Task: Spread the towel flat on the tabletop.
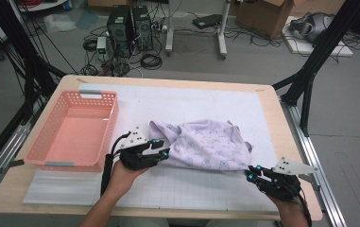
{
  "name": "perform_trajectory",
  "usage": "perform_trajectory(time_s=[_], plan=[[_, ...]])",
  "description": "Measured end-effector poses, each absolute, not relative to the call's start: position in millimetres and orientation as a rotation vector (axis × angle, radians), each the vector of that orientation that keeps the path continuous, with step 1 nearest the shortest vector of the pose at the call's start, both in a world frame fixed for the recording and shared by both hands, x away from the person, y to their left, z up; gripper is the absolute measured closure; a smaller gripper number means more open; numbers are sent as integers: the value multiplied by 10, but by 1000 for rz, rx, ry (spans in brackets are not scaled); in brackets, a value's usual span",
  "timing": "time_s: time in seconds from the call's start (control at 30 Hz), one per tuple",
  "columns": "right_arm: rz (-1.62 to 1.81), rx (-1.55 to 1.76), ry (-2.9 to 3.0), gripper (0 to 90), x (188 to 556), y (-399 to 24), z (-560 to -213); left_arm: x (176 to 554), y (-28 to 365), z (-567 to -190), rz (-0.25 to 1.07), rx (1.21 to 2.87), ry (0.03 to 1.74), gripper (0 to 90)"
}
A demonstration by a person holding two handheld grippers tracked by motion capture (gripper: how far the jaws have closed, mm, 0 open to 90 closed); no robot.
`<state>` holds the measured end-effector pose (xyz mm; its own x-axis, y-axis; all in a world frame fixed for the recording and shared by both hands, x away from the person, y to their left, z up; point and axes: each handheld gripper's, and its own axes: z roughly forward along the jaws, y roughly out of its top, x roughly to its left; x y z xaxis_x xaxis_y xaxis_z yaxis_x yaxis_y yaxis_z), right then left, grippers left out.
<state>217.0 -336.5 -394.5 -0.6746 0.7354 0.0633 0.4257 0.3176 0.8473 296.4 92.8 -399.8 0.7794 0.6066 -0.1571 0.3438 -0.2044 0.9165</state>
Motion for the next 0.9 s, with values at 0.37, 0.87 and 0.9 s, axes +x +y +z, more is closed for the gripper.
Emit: perform_trajectory(time_s=[0.37, 0.87, 0.9], plan=[[1310, 1082, 2183, 516, 2793, -3219, -3855, 3376, 706, -4212, 275, 1892, 829, 398], [1159, 927, 2411, 884, 3105, -2764, -4107, 3325, 556, -4136, 336, 1953, 684, 838], [1174, 930, 2396, 885, 3108, -2778, -4079, 3335, 577, -4089, 346, 1933, 690, 839]])
